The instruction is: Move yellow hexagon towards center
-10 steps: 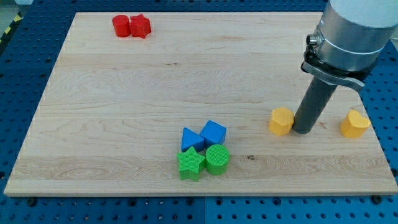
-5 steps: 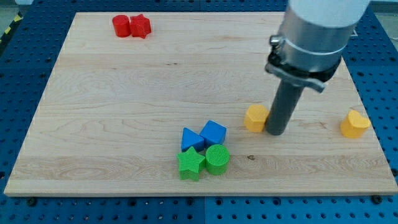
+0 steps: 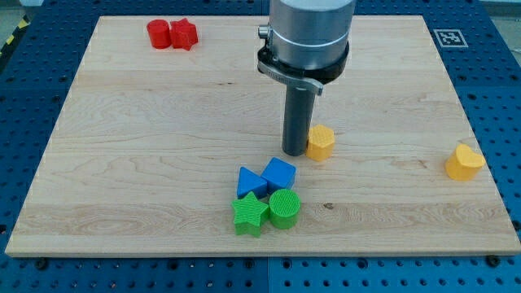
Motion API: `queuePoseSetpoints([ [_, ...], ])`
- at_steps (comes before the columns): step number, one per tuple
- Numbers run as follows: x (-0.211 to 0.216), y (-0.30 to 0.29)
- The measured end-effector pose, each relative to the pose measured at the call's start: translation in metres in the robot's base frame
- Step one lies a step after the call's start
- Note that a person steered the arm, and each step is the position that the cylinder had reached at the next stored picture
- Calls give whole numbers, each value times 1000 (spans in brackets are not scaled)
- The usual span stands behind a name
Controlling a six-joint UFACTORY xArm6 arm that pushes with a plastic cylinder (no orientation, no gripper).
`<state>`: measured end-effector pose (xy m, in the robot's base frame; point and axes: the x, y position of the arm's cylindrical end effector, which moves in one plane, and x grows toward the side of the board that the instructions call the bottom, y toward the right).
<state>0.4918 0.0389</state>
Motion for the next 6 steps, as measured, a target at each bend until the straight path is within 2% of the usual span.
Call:
queuePoseSetpoints([
  [1,18,13],
  [3,10,75],
  [4,-9,49],
  [5,-15,-3],
  [6,-51,-18],
])
